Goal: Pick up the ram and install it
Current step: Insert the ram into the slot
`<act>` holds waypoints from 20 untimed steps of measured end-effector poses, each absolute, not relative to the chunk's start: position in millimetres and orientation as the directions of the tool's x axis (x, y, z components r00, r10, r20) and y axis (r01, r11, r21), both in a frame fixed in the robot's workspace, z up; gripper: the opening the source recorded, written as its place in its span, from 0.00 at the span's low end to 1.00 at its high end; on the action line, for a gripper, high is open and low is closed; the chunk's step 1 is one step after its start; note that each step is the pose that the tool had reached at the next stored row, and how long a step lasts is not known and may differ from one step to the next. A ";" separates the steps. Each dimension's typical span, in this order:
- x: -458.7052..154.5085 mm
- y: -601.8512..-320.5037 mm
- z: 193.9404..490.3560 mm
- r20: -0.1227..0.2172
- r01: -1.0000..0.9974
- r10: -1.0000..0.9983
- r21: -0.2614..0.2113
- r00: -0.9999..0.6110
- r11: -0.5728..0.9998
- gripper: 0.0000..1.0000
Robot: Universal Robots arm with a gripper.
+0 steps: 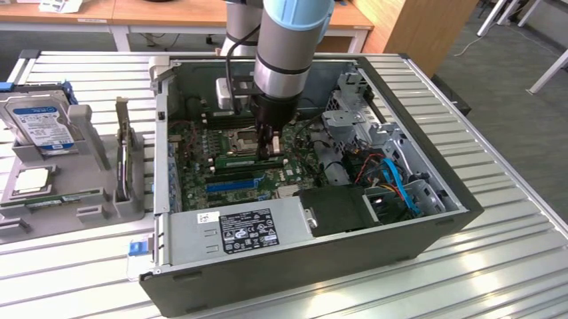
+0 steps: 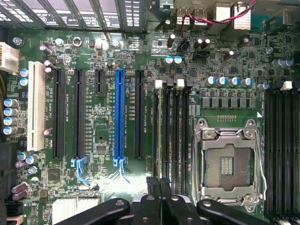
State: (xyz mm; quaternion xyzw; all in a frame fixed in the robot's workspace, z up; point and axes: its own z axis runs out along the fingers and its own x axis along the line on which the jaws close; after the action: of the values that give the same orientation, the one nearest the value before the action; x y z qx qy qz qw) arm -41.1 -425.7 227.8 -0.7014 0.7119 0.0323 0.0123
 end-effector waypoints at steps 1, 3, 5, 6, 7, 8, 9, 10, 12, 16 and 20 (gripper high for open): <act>-41.1 -425.7 227.5 -0.063 -0.999 -0.998 0.029 -0.016 0.014 0.11; -41.1 -425.7 226.8 -0.063 -0.999 -0.998 0.029 -0.016 0.014 0.11; -41.1 -425.7 226.1 -0.063 -0.999 -0.998 0.029 -0.016 0.014 0.11; -41.1 -425.7 226.0 -0.063 -0.999 -0.998 0.029 -0.016 0.014 0.11; -41.2 -425.7 226.0 -0.063 -0.999 -0.998 0.029 -0.016 0.014 0.11; -41.1 -425.7 226.0 -0.063 -0.999 -0.998 0.029 -0.016 0.014 0.11; -41.1 -425.7 225.9 -0.063 -0.999 -0.998 0.029 -0.016 0.014 0.11; -41.1 -425.7 225.9 -0.063 -0.999 -0.998 0.029 -0.016 0.014 0.11; -41.1 -425.7 225.9 -0.063 -0.999 -0.998 0.029 -0.016 0.014 0.11; -41.1 -425.7 225.9 -0.063 -0.999 -0.998 0.029 -0.016 0.014 0.11; -41.0 -425.7 227.4 -0.063 -0.999 -0.998 0.029 -0.016 0.014 0.11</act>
State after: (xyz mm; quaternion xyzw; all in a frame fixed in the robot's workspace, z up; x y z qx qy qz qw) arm -41.0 -425.7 227.4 -0.7014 0.7119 0.0324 0.0123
